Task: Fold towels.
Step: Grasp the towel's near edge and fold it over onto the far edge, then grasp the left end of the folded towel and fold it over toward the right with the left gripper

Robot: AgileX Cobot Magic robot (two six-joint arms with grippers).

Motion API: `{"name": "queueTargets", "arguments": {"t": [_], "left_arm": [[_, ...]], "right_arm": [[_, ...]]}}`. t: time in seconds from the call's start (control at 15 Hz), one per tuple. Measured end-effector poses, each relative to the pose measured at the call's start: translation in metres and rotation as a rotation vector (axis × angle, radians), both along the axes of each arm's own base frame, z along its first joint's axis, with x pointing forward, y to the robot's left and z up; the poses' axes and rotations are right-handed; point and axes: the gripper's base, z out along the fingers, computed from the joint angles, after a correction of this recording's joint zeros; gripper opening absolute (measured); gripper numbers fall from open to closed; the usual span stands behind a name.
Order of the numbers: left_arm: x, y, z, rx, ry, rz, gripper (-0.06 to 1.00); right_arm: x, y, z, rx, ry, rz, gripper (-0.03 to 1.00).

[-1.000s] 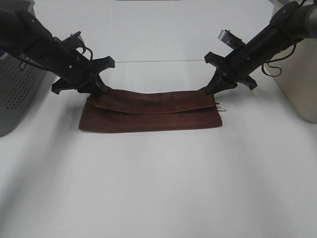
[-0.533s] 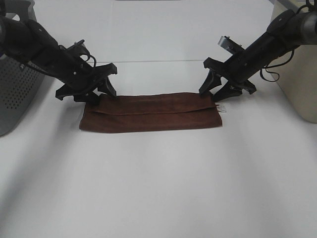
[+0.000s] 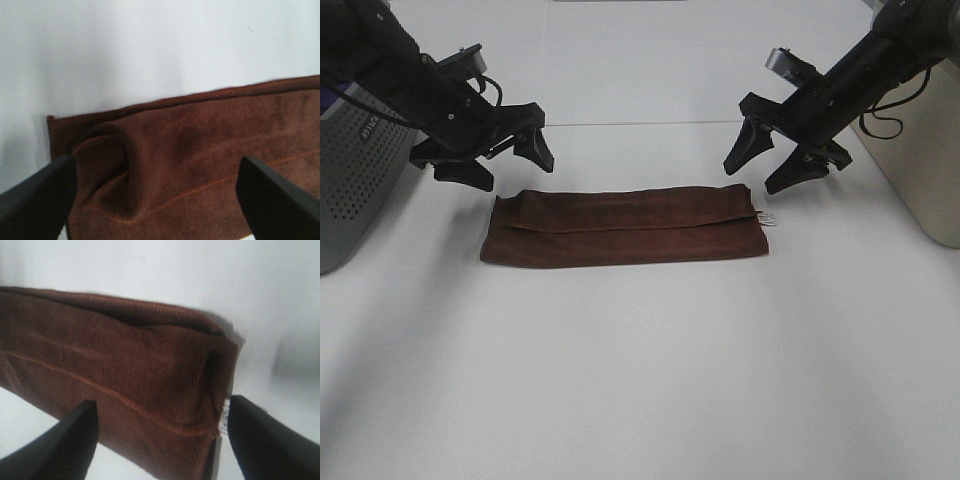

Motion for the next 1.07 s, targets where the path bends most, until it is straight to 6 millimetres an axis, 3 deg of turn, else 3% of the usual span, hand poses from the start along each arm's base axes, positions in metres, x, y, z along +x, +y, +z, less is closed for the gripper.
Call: {"name": "queueTargets", "arguments": {"t": [0.33,0.47,0.67,0.8,1.0,1.07], "left_arm": [[-0.007,0.011,-0.018,0.121,0.119,-0.002,0.82],[-0.007,0.009,-0.041,0.092,0.186,0.032,0.82],[-0.005,0.0,-0.045,-0.019,0.198,0.052,0.78],[-0.004,-0.003,-0.049,-0.06,0.2,0.045,0.59],[-0.005,-0.002,-0.056,-0.042,0.222,0.053,0.07],[-0.005,0.0,-0.056,-0.025,0.227,0.058,0.03]], "right_arm": [[-0.01,-0.005,0.015,-0.068,0.053,0.048,0.69],[-0.011,-0.006,0.015,-0.073,0.056,0.051,0.69],[-0.011,-0.006,0.015,-0.074,0.056,0.051,0.69],[-0.011,-0.006,0.015,-0.074,0.056,0.051,0.69],[-0.011,-0.006,0.015,-0.074,0.056,0.051,0.69],[-0.011,-0.006,0.015,-0.074,0.056,0.051,0.69]]}}
